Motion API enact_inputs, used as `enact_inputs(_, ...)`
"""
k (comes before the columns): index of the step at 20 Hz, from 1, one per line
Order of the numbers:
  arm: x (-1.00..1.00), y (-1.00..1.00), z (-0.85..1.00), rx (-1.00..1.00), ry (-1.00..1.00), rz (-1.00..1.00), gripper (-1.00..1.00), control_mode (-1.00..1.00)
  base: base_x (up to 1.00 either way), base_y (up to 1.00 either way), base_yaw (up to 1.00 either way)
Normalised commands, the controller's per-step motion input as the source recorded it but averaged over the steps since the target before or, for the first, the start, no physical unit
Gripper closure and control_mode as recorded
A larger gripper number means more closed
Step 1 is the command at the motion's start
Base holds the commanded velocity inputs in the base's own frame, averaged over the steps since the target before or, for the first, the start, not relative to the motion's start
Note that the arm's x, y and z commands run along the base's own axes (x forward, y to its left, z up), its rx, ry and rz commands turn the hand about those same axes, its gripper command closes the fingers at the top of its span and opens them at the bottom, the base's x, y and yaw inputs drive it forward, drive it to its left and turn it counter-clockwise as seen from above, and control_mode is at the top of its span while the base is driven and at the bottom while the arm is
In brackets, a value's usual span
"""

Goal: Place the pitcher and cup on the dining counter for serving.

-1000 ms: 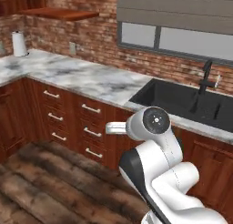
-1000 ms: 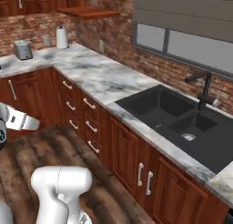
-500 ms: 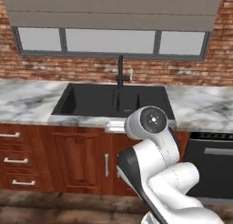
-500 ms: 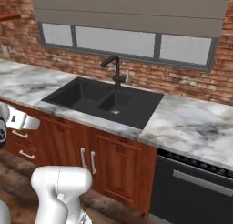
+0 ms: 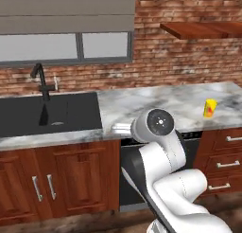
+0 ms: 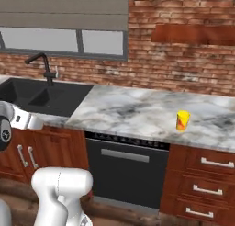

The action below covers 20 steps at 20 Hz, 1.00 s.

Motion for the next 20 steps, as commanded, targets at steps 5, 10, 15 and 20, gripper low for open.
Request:
enact_inputs(5, 0.0, 0.0, 0.0, 0.0, 0.0, 0.0, -1.0, 1.0, 0.13, -1.0, -0.26)
enact_inputs(10, 0.0, 0.0, 0.0, 0.0, 0.0, 0.0, -1.0, 1.0, 0.51, -0.89, -0.13)
enact_inputs(15, 0.0, 0.0, 0.0, 0.0, 0.0, 0.0, -1.0, 1.0, 0.59, -0.79, -0.03)
enact_inputs(20, 0.0, 0.0, 0.0, 0.0, 0.0, 0.0, -1.0, 1.0, 0.41, -0.69, 0.0)
